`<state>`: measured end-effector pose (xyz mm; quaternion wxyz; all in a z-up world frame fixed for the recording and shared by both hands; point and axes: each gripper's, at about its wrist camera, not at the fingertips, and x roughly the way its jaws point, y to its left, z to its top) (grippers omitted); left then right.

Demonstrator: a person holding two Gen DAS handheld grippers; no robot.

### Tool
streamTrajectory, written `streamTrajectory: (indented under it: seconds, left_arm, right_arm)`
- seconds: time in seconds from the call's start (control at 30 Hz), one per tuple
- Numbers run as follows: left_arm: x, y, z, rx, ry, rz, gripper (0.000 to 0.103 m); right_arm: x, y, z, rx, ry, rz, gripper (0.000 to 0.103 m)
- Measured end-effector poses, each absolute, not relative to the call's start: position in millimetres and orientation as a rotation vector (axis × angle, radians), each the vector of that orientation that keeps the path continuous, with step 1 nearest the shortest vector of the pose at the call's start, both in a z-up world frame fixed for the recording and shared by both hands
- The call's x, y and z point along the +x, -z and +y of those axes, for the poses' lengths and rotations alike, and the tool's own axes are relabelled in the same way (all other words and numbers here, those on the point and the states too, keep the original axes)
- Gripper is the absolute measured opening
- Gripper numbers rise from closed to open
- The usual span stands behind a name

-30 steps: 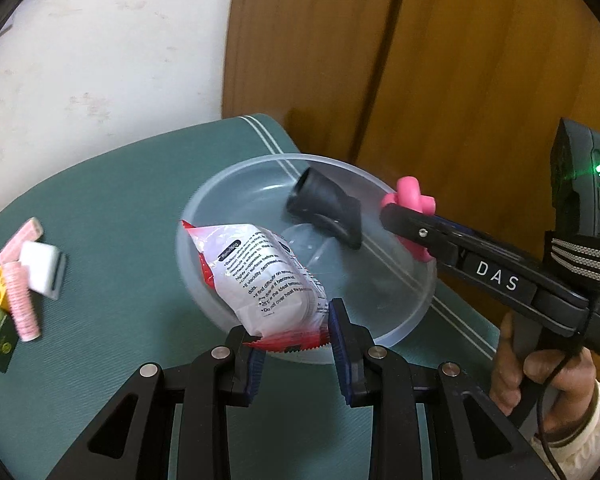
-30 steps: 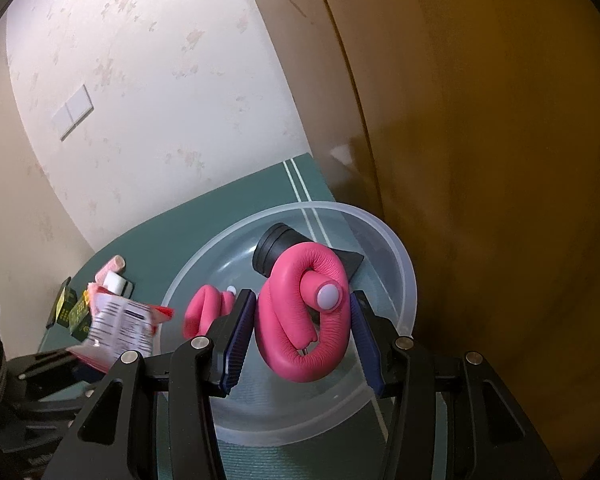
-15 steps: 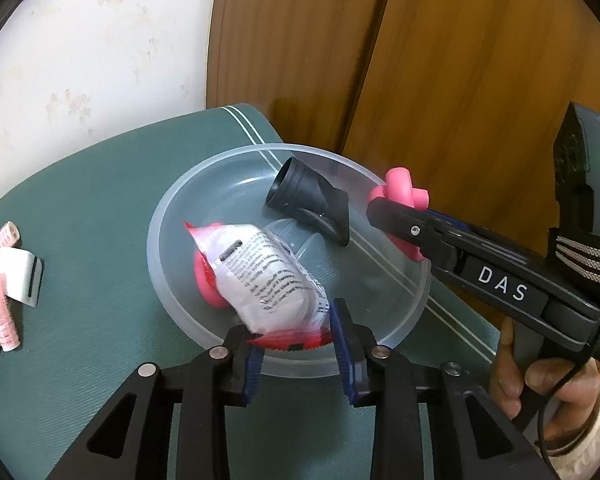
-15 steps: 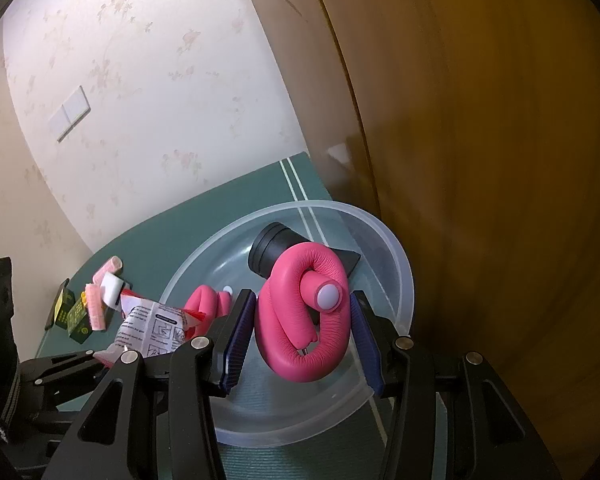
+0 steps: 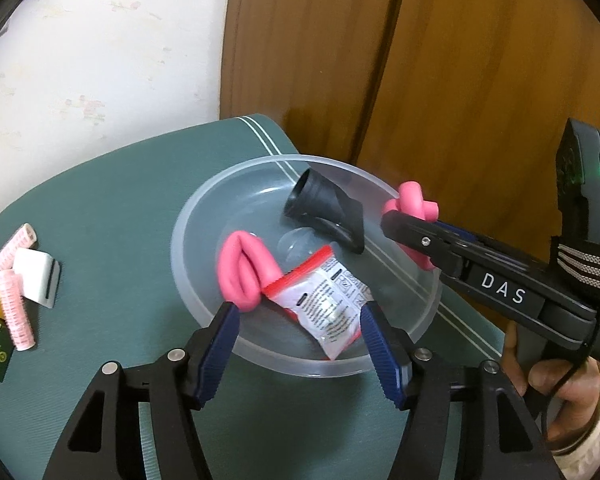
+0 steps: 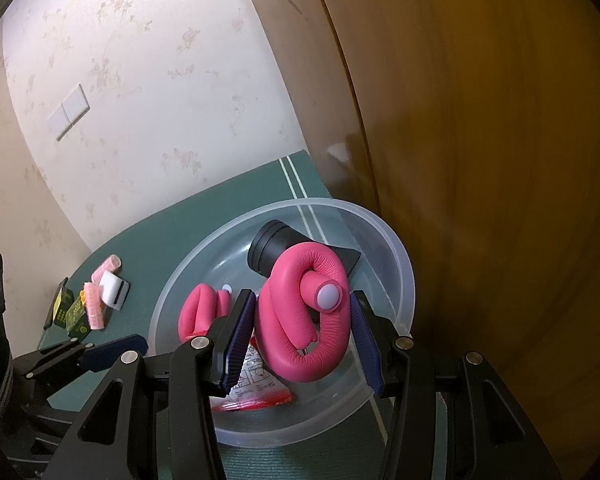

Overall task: Organize objects
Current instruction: 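Carry both to the bowl and open both tools to drop the coil and packet, then lift both tools out of the bowl and move back over the table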

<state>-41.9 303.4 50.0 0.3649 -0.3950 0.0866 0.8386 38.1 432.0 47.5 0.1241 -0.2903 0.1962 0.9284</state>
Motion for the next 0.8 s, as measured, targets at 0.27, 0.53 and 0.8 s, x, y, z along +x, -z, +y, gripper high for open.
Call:
streamTrajectory:
  seconds: [0.27,0.53,0.8]
  left_arm:
    - [-42,-54,298,-0.997,-2.213,0.208,0.089]
    - [-41,-57,291,-0.982,-2.247,0.211,0.099]
    - [-41,-56,285,-0.967,-2.314,0.244,0.102]
  right_arm:
    - [38,-42,435,-0.859,-2.691,0.607,0.056]
    - [38,-41,432,-0.855,-2.691,0.573,0.060]
    - [38,-43,428,-0.851,-2.695,0.571,0.060]
